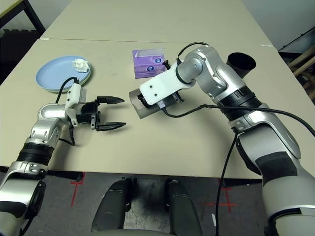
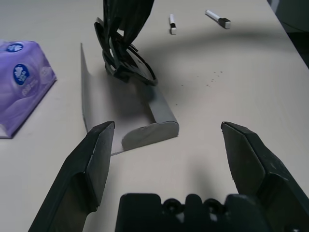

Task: Organize and tidy the items on the table.

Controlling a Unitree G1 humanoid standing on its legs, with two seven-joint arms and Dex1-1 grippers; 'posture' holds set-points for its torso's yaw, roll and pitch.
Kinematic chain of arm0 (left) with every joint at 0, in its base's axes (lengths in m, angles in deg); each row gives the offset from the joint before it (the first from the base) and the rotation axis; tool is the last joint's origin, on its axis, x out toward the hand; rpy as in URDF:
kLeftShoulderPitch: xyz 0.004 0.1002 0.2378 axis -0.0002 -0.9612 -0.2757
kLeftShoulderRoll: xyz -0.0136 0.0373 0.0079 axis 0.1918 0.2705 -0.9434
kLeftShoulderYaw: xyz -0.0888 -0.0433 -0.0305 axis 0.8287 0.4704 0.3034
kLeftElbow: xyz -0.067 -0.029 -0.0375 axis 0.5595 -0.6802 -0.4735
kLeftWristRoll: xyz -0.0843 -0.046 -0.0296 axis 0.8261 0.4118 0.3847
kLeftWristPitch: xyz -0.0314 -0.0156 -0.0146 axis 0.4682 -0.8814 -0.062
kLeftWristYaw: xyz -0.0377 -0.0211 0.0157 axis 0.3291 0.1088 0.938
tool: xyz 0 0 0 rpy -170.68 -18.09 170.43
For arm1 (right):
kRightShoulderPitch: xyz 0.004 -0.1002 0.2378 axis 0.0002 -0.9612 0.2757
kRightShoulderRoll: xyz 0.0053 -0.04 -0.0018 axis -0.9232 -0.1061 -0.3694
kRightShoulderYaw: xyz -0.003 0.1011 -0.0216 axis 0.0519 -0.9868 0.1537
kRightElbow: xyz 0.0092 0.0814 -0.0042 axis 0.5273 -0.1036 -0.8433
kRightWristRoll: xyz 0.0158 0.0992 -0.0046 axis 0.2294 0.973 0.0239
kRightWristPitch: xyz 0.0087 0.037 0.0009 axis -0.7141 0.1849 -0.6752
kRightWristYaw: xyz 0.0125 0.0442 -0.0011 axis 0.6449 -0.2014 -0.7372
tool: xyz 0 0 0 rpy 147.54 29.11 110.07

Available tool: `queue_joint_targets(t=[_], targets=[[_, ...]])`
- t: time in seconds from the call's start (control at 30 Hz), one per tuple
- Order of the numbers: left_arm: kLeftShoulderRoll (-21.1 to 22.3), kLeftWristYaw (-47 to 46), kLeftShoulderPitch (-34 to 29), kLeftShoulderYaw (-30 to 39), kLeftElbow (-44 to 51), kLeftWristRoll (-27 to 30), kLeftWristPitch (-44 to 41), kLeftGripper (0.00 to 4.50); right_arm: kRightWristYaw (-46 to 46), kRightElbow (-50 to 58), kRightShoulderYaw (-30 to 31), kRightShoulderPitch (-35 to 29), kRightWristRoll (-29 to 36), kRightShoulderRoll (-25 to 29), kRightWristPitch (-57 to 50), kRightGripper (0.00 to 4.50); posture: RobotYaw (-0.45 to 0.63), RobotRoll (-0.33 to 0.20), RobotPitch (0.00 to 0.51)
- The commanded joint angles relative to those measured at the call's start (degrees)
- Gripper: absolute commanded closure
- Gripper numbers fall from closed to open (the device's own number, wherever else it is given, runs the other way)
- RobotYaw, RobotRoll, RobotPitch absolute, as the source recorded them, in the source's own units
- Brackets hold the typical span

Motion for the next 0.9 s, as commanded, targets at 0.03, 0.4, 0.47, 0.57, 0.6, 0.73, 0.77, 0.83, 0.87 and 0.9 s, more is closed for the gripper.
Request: queue_joint_targets(t=[0.03,0.4,0.47,0.57,0.6,0.73,0.77,0.83,0.87,0.9], targets=[[0.28,-2.99,-1.79,1.20,3.09,0.78,-3.03,0.00,-0.75,-1.33,0.34,1.08,-0.63,-0.95,0.41,4.02,0.22,0.000,0.198],[-0.22,-8.20,-5.48,1.77,8.44,0.78,-6.31,0.00,-3.72,-4.90,0.83,1.61,-2.78,-3.71,1.36,4.02,0.23,0.000,0.207],[-0.12,-8.64,-5.84,1.79,8.88,0.74,-6.10,0.00,-4.12,-5.28,0.96,1.52,-3.17,-3.89,1.59,4.02,0.23,0.000,0.207],[-0.15,-9.74,-6.06,1.95,8.95,0.01,-4.44,0.00,-4.58,-5.94,1.11,1.22,-3.68,-4.16,2.00,4.02,0.24,0.000,0.207],[-0.31,-10.03,-6.10,2.11,8.93,0.12,-4.13,0.00,-4.77,-6.19,1.08,0.94,-3.72,-4.45,1.90,4.02,0.24,0.000,0.207],[-0.75,-10.78,-6.28,2.52,9.26,0.94,-3.66,0.00,-6.04,-6.11,0.96,-0.93,-4.01,-5.49,0.75,4.02,0.24,0.000,0.208],[-0.90,-11.07,-6.25,2.71,9.46,1.26,-3.88,0.00,-6.28,-5.92,0.92,-1.32,-4.11,-5.63,0.56,4.02,0.25,0.000,0.208],[-0.80,-11.11,-6.08,2.87,9.59,1.51,-4.04,0.00,-6.54,-5.54,1.01,-2.26,-4.34,-5.63,0.63,4.02,0.25,0.000,0.207],[-0.71,-11.04,-6.03,2.88,9.57,1.52,-3.98,0.00,-6.60,-5.36,1.06,-2.64,-4.46,-5.59,0.69,4.02,0.25,0.000,0.207],[-0.64,-10.96,-5.98,2.89,9.53,1.53,-3.92,0.00,-6.58,-5.21,1.10,-2.97,-4.52,-5.57,0.71,4.02,0.25,0.000,0.207]])
